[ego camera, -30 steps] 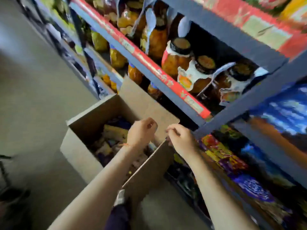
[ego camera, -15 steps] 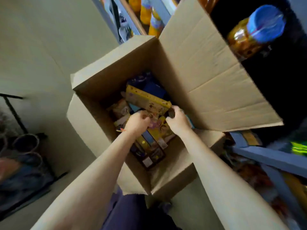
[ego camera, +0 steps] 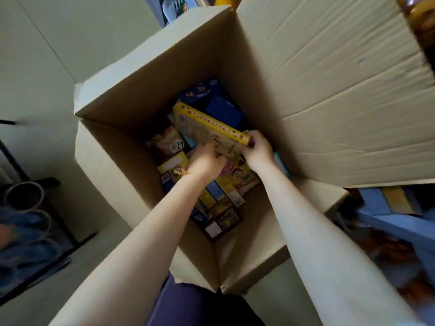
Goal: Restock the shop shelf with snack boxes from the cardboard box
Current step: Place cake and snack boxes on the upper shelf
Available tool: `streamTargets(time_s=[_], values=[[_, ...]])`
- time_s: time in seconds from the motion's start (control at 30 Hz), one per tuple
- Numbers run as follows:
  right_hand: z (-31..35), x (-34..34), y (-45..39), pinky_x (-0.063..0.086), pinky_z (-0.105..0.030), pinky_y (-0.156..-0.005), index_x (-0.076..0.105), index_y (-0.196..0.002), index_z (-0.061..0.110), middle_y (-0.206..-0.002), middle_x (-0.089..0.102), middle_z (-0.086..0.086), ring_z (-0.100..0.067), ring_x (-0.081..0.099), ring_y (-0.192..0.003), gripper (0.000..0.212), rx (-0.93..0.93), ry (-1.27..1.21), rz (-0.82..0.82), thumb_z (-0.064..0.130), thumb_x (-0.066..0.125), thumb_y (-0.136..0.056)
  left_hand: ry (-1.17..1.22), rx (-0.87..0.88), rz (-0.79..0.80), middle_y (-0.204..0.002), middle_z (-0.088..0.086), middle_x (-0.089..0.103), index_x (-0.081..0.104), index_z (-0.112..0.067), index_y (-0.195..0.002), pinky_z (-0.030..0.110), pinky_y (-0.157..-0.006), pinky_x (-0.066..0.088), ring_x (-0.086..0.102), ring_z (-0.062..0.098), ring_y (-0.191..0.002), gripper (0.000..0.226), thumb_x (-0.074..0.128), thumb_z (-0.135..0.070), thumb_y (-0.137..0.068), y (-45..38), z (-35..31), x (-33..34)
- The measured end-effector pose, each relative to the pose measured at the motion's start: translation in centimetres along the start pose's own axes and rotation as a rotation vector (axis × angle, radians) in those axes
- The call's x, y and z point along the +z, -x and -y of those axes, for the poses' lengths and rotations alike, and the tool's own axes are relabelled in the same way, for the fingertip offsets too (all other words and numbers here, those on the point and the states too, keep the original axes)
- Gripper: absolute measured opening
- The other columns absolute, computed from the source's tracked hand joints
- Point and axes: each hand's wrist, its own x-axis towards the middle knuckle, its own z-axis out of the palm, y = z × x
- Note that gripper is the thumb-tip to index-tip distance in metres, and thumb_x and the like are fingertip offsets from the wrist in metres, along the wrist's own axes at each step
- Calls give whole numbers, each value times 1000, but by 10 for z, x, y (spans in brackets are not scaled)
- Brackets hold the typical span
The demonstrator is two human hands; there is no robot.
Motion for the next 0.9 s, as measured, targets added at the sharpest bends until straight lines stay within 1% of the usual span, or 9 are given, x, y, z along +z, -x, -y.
streamTargets(time_s=[0.13,0.27,0.33,0.43,0.53,0.63,0.77,0.87,0.9], values=[[11,-27,40,43,-11,-62,61,-104,17,-90,62,10,-6,59,-81,25,-71,-124,-105,34,72,-88,-223,233,-43,-155,12,23,25,-19,-152,51,-111,36,24,36,-142,90,75,-31,-78,37,-18,-3],[16,-62,86,55,-34,-69,62,-96,24,-82,65,5,-19,65,-78,27,-47,-282,-277,36,75,-76,-327,420,2,-162,1,13,10,-37,-156,57,-115,22,11,27,-149,115,82,-48,-67,86,-38,3],[17,-80,112,59,-41,-63,62,-93,32,-90,69,0,-25,68,-79,26,-35,-376,-294,41,67,-69,-214,517,-33,-159,1,28,23,-33,-154,49,-113,29,25,25,-146,107,82,-50,-67,115,-51,10],[12,-105,159,56,-36,-46,60,-84,31,-90,67,-4,-25,67,-68,11,-92,-421,-277,35,68,-78,-34,624,-305,-132,2,62,59,-20,-133,35,-95,46,57,24,-121,61,78,-27,-75,162,-71,20],[-1,-132,212,57,-39,-50,59,-86,30,-86,68,-5,-28,69,-68,22,-138,-497,-298,49,70,-80,24,708,-457,-108,-2,74,70,-22,-116,35,-83,54,69,21,-98,40,75,-30,-77,212,-89,25],[-22,-161,273,53,-31,-55,63,-92,31,-78,66,3,-17,64,-63,13,-275,-636,-331,43,65,-89,189,716,-521,-95,-8,75,72,-26,-110,32,-80,55,70,12,-87,36,81,-39,-78,268,-110,31],[-68,-198,359,46,-19,-78,64,-100,31,-91,66,12,1,62,-86,16,-395,-592,-494,40,68,-87,426,729,-490,-82,-17,69,73,-29,-97,28,-76,53,63,-3,-75,21,81,-33,-79,349,-140,34],[-99,-227,417,45,-21,-87,63,-103,37,-108,65,7,-1,61,-102,17,-434,-536,-572,42,67,-88,635,681,-324,-76,-9,70,72,-31,-81,42,-61,56,62,12,-62,9,80,-31,-81,404,-164,44],[-107,-237,438,44,-16,-85,62,-106,37,-109,65,9,7,60,-101,16,-452,-518,-587,38,67,-91,706,677,-245,-80,-4,73,75,-27,-80,47,-68,59,67,17,-69,8,81,-32,-80,420,-170,51]])
